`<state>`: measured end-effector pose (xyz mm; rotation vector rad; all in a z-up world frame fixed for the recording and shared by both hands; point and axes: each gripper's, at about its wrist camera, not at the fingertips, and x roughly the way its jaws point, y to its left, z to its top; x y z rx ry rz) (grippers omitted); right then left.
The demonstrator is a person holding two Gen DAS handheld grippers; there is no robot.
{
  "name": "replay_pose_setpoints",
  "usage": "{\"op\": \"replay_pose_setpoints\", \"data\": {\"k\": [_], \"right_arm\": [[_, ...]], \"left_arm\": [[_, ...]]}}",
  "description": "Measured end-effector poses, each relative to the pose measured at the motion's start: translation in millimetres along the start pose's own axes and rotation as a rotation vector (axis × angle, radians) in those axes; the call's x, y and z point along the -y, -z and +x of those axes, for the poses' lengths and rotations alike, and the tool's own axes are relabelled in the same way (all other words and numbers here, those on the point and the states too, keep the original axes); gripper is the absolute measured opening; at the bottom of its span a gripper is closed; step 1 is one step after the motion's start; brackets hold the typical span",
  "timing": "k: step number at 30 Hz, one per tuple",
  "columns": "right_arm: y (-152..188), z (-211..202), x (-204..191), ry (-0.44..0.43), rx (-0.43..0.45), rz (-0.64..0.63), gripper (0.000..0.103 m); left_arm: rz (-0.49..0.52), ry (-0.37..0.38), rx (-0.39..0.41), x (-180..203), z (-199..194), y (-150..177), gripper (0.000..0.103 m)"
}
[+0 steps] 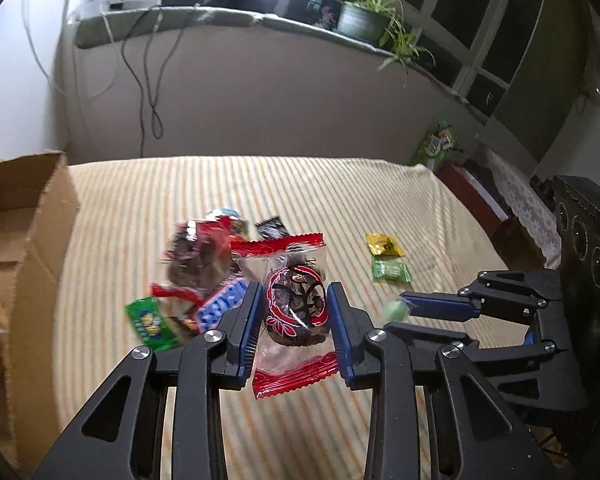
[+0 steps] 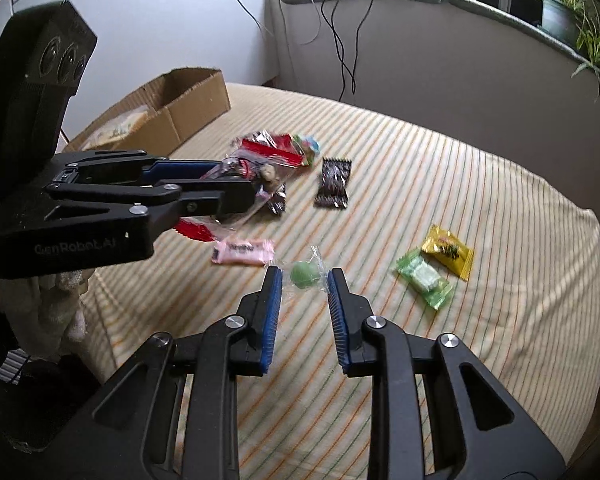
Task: Organize snacks
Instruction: 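Carry the red and green candies toward the cardboard box with both tools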
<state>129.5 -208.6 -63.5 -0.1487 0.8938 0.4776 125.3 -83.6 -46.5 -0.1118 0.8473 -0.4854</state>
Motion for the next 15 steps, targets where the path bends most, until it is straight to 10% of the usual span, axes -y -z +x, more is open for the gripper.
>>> {"op": "replay_pose_setpoints", "data": {"k": [15], "right_arm": [[-60,11,-44,-0.058,0.059,-0.062,0.025]], "left_arm": [[-0.088,-0.105,0.110,-58,-56,-6,0.031]]}}
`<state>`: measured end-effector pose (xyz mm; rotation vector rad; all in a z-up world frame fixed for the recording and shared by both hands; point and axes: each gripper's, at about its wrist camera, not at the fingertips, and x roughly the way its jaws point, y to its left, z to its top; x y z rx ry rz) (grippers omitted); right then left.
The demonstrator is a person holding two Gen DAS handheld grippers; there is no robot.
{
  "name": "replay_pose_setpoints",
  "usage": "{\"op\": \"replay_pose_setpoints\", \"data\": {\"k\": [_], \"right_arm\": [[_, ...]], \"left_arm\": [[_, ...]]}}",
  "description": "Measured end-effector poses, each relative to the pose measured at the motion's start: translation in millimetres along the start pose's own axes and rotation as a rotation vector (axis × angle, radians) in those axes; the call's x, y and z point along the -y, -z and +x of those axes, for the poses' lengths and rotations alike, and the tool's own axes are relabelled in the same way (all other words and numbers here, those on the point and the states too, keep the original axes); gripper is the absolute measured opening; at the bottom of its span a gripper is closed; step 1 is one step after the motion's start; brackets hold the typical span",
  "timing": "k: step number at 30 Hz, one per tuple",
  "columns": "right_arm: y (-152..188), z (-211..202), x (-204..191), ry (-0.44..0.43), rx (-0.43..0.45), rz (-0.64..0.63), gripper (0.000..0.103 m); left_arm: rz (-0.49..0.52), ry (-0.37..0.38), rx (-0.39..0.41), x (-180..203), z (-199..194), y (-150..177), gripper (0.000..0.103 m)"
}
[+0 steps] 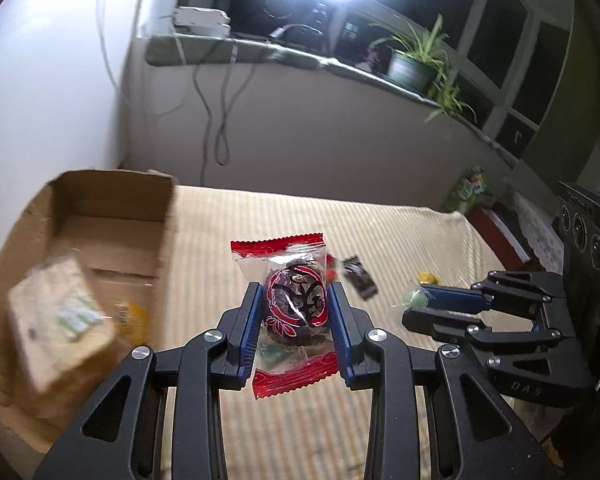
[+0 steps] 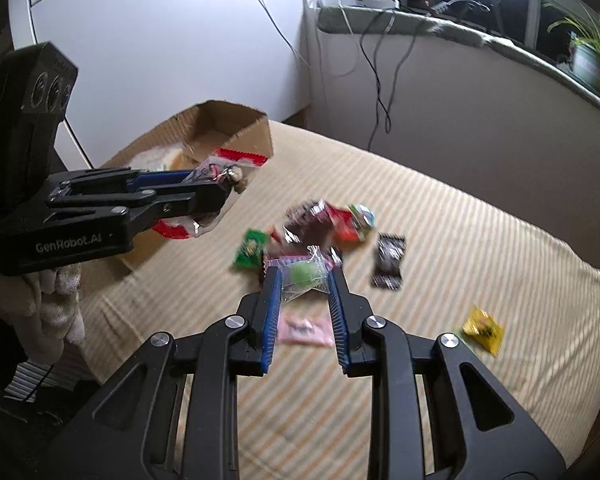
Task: Organize snacks
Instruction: 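Carry the red and green candies toward the cardboard box with both tools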
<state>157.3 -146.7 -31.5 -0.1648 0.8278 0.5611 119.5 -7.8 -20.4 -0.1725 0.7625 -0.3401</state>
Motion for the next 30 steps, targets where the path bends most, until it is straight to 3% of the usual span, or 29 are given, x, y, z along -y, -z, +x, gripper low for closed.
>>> {"op": "replay_pose_setpoints", "data": {"k": [18,30], "right_arm": [[-85,77,-59,-0.091,-0.003,-0.071,0.025],[-117,119,-75,-0.129,-0.023,-0.090,0.025]], "left_arm": [[-0.100,-0.142,0.061,-87,-30,-13,0.031],[-0.139,-0.178,0.058,-120,-26,-21,0.031]]}}
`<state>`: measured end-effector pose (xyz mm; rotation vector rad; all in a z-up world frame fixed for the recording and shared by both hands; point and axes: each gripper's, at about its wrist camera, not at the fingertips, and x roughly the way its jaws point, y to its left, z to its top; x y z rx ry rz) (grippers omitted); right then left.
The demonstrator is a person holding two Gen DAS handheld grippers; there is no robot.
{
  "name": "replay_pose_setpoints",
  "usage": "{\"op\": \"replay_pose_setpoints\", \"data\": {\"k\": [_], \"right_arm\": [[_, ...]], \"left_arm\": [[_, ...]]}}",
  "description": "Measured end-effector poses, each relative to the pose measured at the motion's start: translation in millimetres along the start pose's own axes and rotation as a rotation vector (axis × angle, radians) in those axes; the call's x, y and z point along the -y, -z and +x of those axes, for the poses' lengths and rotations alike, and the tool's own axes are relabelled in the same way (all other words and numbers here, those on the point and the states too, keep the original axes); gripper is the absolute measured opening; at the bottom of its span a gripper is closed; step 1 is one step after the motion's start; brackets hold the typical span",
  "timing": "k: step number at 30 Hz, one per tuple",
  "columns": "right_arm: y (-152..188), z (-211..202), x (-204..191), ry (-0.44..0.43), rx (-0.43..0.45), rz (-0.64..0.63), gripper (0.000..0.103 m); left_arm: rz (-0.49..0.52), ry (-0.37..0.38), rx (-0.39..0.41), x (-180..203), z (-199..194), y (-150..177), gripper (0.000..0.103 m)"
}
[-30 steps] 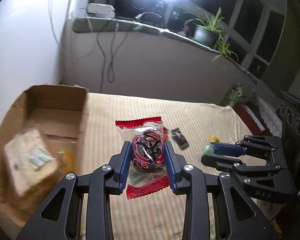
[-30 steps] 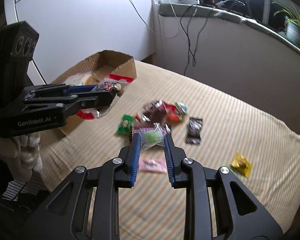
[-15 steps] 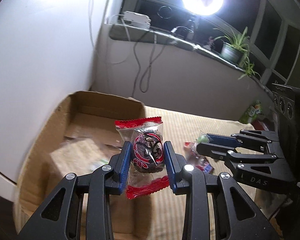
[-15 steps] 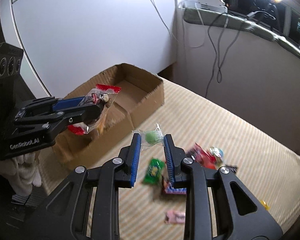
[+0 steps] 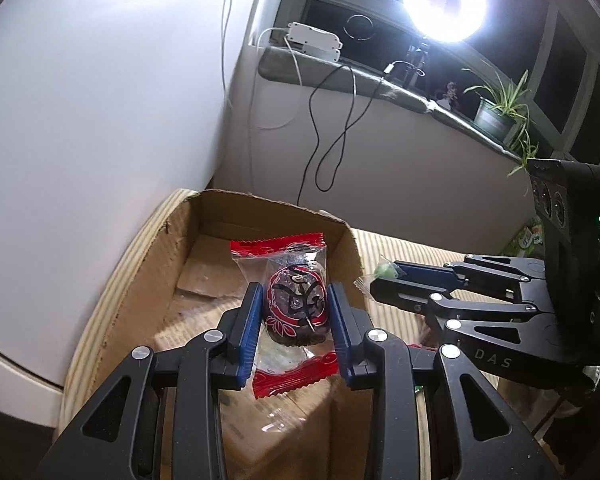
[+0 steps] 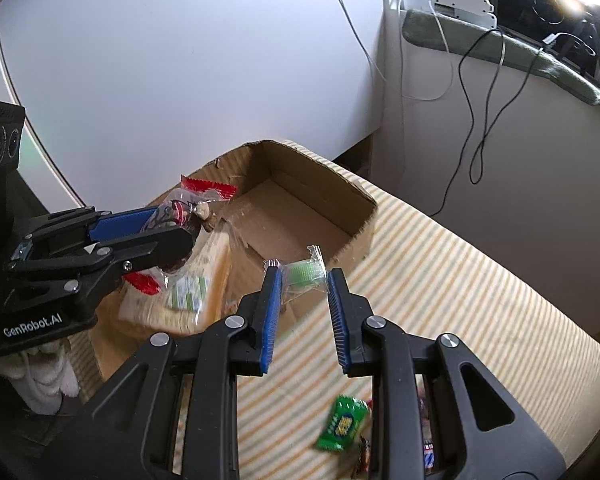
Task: Organize snacks
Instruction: 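Carry the red and green candies toward the cardboard box with both tools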
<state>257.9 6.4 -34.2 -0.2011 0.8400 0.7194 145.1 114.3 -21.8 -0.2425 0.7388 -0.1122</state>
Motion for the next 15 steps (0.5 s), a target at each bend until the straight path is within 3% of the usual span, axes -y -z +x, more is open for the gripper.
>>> {"op": "replay_pose_setpoints", "data": {"k": [9,15], "right_arm": [[-7,16,-6,-0.021,-0.019,-0.029,0.025],[-8,17,-7,-0.010,-0.021,-0.039,0.032]], "left_arm": [[-0.016,-0.013,-0.006,-5,4,-3,0.031],[-0.024,-0.024,-0.004,-6,3,-5,0.034]]}}
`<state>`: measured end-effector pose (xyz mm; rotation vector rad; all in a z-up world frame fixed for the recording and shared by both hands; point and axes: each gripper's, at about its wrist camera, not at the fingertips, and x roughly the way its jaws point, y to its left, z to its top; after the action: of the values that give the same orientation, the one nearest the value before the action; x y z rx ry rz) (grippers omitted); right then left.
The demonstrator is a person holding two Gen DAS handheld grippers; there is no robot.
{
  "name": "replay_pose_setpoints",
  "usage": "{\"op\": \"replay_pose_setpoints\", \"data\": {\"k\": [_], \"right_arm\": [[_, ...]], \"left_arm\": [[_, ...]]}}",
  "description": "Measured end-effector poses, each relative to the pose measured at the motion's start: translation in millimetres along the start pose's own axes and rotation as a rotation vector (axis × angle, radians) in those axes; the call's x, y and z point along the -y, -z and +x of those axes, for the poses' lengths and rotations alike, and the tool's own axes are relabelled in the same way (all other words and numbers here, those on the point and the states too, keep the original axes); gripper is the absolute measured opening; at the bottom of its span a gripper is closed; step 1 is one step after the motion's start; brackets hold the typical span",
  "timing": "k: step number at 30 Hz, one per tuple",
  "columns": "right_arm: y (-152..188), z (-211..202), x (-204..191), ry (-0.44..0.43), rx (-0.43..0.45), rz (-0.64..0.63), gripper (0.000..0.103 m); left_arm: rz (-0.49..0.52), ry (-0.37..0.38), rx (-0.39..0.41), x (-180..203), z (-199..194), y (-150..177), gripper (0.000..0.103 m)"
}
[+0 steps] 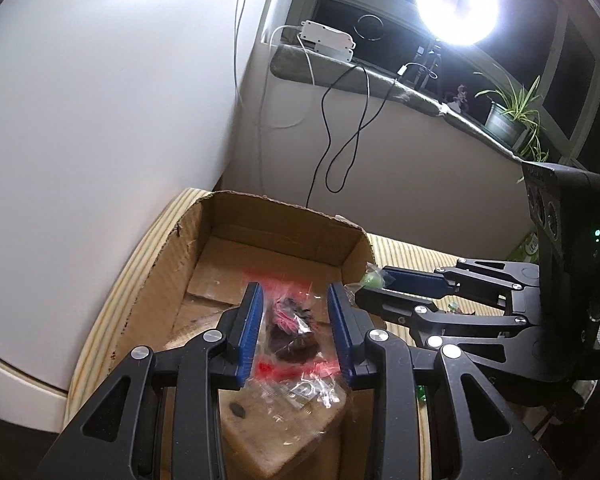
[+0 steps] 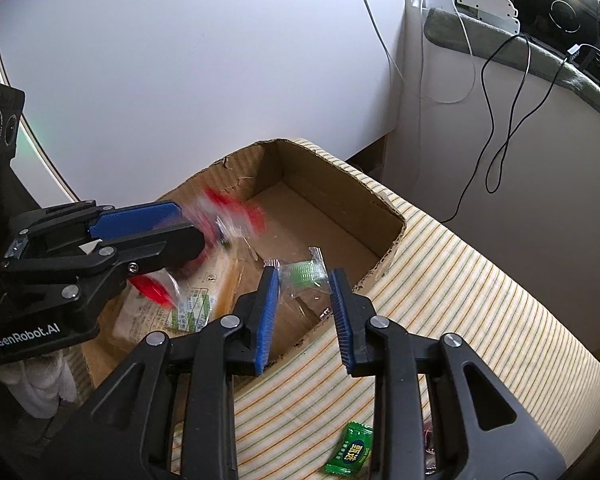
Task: Organize snacks
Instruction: 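Carry the red and green candies toward the cardboard box with both tools, then open the left tool over the box while the right tool releases the green candy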
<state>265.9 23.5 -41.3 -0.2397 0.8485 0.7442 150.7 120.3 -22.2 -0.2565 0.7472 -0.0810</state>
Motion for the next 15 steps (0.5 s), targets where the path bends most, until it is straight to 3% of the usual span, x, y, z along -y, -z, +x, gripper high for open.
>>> {"op": "replay_pose_setpoints", "data": {"k": [2,4,9,15], "right_arm": [[0,-2,1,0.005,0.006,0.003,0.052],[2,-6,1,0.012,0.021,0.004,0.061],[3,-17,5,0.024,0.032,0.011,0.064],[7,-34,9,0.045,0.054,0.021,0.075]], "left_arm": [[-0.002,-0.006,0.005,-1,-2,0,0.042],[-0.004,-0.008,0.010,-1,-4,0,0.043],[-0.010,-0.007,0.017,-2,-7,1,0.043],[0.002,-0.006,0.028,7,-15,3,0.043]]}}
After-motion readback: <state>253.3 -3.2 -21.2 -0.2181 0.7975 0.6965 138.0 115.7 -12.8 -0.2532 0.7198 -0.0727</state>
